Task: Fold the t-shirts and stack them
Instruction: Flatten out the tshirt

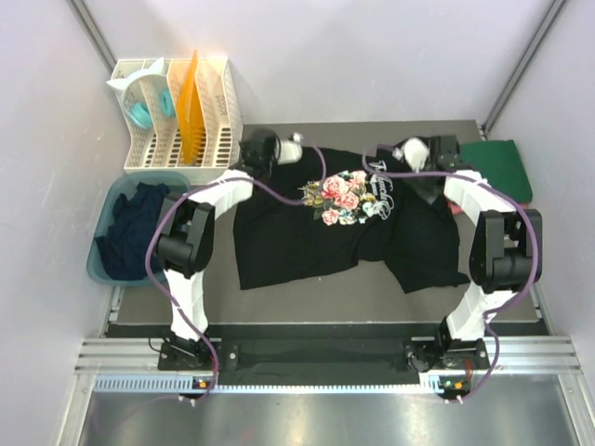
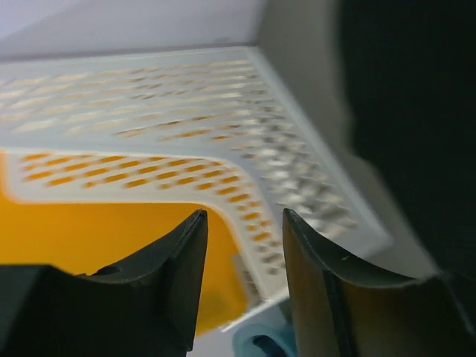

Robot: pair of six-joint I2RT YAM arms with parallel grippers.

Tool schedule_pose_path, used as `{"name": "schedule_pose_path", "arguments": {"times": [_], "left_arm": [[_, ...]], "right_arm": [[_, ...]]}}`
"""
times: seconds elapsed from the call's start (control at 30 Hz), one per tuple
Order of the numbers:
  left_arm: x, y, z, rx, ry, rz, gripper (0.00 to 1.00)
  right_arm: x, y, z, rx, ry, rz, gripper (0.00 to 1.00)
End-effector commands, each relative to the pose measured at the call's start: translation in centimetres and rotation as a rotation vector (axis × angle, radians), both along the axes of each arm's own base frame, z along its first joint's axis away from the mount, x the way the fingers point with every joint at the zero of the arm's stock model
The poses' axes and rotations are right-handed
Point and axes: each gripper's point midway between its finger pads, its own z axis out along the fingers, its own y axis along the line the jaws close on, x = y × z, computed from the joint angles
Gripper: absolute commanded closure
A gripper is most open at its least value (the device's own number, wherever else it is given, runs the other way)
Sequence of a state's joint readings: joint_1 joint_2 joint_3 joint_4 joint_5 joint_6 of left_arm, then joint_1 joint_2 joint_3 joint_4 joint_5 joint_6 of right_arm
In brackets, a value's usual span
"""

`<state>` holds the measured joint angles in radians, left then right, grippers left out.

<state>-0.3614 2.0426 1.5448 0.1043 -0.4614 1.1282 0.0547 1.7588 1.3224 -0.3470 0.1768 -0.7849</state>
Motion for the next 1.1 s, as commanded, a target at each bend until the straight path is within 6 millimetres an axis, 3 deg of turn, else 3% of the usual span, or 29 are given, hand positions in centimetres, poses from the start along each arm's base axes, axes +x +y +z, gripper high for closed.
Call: {"name": "schedule_pose_path", "arguments": {"times": [0.0,0.1,0.13,0.23,0.33,0.5,0.7,0.93,1.07], "left_arm": [[-7.1,-3.1,-7.9,0.027,0.330,-0.212,0.54],[-9.7,-3.5,-9.9,0.013,0.417,-0.243,0.58],[-10.0,-3.6,-10.3,0.007,0.429,-0.239,0.64],[-10.5,-3.8,-11.2,-0.017,0.465,-0.209,0.72],[-11.6,-4.1,-12.1,-0.029,0.529,-0.205,0.77],[-11.8,-4.3,-11.8,-0.027,0.513,-0.209,0.74],[-10.7,-3.7,-10.5,0.012,0.465,-0.211,0.73],[-8.7,-3.6,-7.8,0.016,0.386,-0.206,0.74],[-7.3,-3.4,-6.5,0.037,0.326,-0.210,0.73]], "right_arm": [[-5.6,0.9,-3.8,-0.038,0.202,0.143,0.30],[-7.3,0.8,-4.9,-0.043,0.244,0.161,0.46],[-7.6,0.9,-5.3,-0.039,0.256,0.164,0.67],[-8.0,1.0,-6.3,-0.026,0.279,0.157,0.89],[-8.2,0.9,-7.3,-0.026,0.306,0.147,0.96],[-9.6,0.8,-9.7,-0.026,0.379,0.153,1.00],[-13.2,0.8,-12.8,-0.016,0.514,0.158,1.00],[-17.7,-1.4,-13.8,-0.089,0.602,0.128,1.00],[-21.6,-2.9,-14.3,-0.115,0.685,0.079,1.00]]}}
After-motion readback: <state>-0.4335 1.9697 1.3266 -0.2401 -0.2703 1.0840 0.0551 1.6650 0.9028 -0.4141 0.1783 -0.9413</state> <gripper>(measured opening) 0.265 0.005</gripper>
